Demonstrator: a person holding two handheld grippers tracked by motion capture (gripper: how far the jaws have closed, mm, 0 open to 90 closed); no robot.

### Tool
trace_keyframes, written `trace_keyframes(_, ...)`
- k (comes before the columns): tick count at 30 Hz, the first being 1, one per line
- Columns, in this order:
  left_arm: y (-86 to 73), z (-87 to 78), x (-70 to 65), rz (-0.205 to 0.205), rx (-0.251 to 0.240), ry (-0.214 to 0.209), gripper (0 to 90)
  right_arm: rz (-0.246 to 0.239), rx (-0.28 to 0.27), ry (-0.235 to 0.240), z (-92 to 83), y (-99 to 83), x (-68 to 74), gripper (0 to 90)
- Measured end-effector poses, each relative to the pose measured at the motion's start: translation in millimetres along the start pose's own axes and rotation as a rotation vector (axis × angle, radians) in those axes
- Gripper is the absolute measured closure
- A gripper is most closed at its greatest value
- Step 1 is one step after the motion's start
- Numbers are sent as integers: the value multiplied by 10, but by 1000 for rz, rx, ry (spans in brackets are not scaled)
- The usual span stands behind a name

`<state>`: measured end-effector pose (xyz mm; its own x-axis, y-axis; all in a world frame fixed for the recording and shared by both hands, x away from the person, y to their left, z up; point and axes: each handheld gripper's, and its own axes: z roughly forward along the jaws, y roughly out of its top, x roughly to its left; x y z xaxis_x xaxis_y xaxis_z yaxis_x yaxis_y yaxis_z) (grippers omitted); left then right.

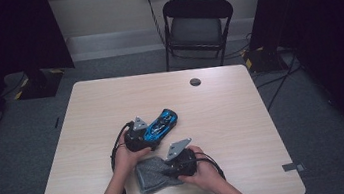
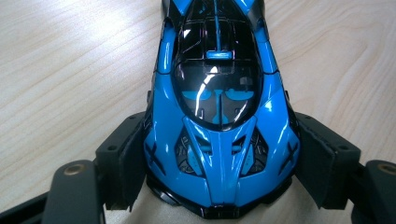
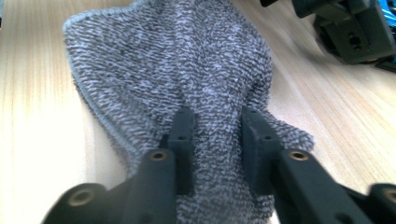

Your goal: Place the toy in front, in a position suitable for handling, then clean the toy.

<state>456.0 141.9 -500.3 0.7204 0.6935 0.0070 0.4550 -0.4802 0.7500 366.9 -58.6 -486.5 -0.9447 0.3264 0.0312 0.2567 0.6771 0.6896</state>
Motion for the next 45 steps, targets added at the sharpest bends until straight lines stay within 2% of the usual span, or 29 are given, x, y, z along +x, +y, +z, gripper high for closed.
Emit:
trace_keyframes(1, -2, 3, -9, -13, -1, -8, 259, 3, -3, -3, -5, -7, 3, 747)
trace_keyframes(3, -2, 3, -8, -12, -1, -8, 259, 25, -3, -9, -14, -13, 16, 782)
trace_keyframes(9, -2, 4, -8, -12, -3, -6, 259, 42, 21, -26, -41, 28, 26, 803)
trace_keyframes(11, -2, 3, -7, -12, -2, -7, 259, 43, 23, -48, -78, 34, 15, 806)
trace_keyframes(16, -4, 10, -15, -23, -11, -5, 259, 82, 18, -54, -238, -4, -91, 807)
trace_keyframes(18, -1, 2, -5, -6, -5, 4, 259, 95, 14, -63, -319, -23, -146, 808)
trace_keyframes(26, -2, 5, -8, -12, -9, 5, 258, 138, 9, -100, -570, -33, -323, 808)
trace_keyframes(30, -2, 4, -8, -12, -8, 5, 259, 169, -24, -111, -693, -21, -411, 808)
trace_keyframes(38, -2, 4, -8, -12, -8, 5, 258, 204, -51, -141, -830, 27, -541, 808)
trace_keyframes(39, 0, -1, 1, 2, 1, 4, 258, 209, -58, -144, -850, 39, -559, 808)
trace_keyframes(45, -3, 4, -8, -12, -3, -5, 258, 218, -70, -169, -943, 127, -656, 808)
